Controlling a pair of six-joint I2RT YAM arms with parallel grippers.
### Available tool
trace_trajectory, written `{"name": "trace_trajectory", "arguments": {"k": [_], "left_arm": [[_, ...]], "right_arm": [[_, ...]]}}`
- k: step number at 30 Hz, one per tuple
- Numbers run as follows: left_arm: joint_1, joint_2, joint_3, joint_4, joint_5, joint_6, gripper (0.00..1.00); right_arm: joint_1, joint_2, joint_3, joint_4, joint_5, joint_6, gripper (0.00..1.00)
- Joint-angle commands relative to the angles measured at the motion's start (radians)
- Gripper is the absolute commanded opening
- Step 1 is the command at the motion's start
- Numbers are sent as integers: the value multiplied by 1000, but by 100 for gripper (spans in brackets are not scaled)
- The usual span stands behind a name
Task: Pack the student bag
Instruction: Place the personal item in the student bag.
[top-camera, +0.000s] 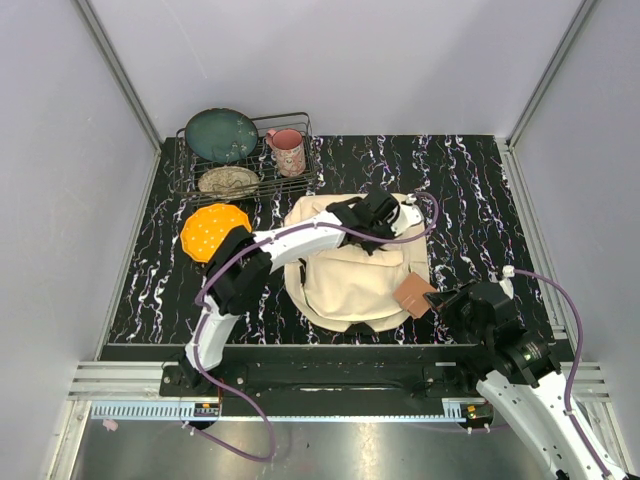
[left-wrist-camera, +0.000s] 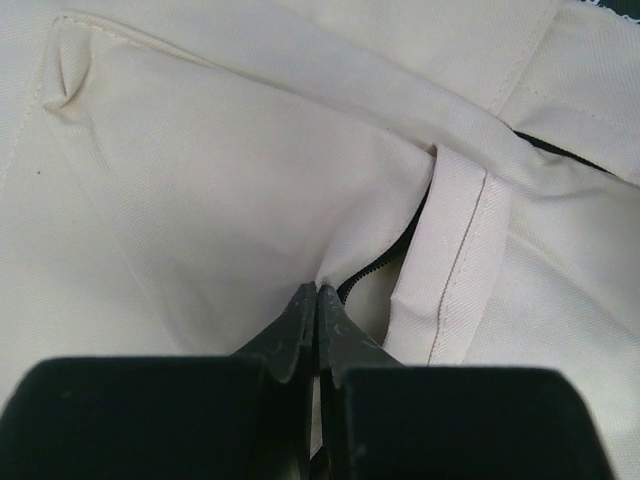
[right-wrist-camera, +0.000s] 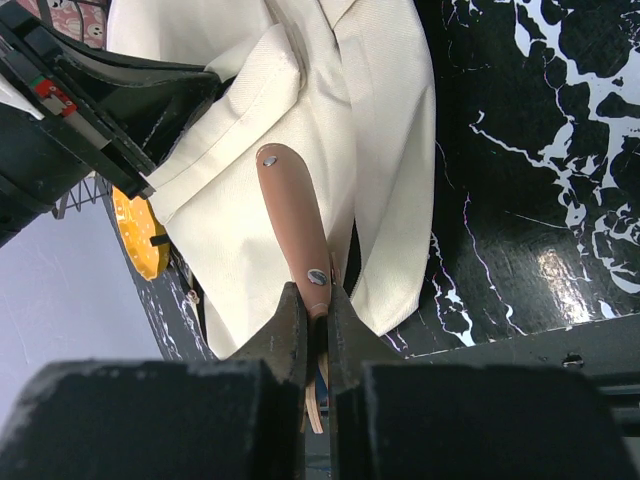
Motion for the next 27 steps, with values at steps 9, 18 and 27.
{"name": "trace_trajectory", "arguments": {"k": [9, 18, 27], "left_arm": [[51, -184, -32, 29, 7, -70, 0], [60, -230, -31, 45, 4, -99, 0], [62, -239, 12, -10, 19, -117, 0]], "right_arm": [[2, 63, -3, 207, -60, 32, 6], [1, 204, -14, 467, -122, 72, 6], [1, 429, -114, 912, -215, 225, 0]]}}
